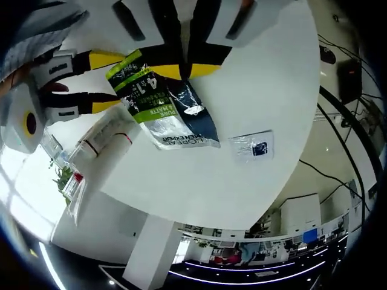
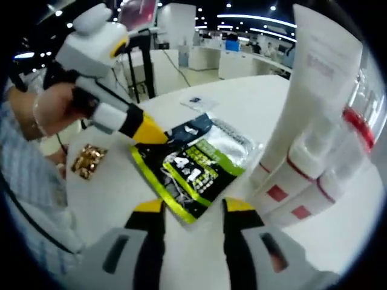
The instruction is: Arrange the skincare products in the storage area until every visible bottle or jar stands upright without overlapping.
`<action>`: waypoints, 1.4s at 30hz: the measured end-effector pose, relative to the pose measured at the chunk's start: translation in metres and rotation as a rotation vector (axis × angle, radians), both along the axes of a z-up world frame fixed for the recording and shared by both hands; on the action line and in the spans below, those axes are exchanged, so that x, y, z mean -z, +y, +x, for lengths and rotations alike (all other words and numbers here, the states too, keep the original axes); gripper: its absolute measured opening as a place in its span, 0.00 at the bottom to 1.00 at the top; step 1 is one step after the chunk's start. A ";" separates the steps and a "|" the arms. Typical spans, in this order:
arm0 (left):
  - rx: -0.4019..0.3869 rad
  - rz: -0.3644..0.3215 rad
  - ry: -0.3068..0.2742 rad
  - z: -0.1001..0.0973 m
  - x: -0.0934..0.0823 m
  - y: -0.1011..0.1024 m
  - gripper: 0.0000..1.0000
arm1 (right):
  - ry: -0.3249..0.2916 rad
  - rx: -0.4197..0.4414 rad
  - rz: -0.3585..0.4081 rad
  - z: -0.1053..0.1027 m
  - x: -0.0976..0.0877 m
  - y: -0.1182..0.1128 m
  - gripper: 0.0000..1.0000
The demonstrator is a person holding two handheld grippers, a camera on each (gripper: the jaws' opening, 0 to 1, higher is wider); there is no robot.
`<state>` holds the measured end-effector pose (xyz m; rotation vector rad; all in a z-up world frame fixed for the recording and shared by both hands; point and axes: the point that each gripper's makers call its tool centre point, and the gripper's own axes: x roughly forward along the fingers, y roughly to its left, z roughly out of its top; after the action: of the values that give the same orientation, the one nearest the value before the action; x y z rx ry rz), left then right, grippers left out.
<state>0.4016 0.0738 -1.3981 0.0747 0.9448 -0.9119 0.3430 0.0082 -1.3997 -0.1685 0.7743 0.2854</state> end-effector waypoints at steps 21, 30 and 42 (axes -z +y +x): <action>0.040 -0.044 -0.163 0.011 -0.004 0.001 0.09 | -0.122 0.058 0.041 0.005 -0.030 -0.011 0.24; -0.041 -0.072 -0.202 0.026 -0.021 0.022 0.11 | -0.124 0.035 0.051 0.013 -0.029 -0.006 0.08; -0.079 -0.117 -0.357 0.071 -0.069 0.018 0.29 | -0.095 0.051 0.107 -0.008 -0.030 -0.008 0.11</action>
<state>0.4723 0.0918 -1.3294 0.0959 0.5583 -0.8446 0.3352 0.0004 -1.3695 -0.0612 0.6661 0.2678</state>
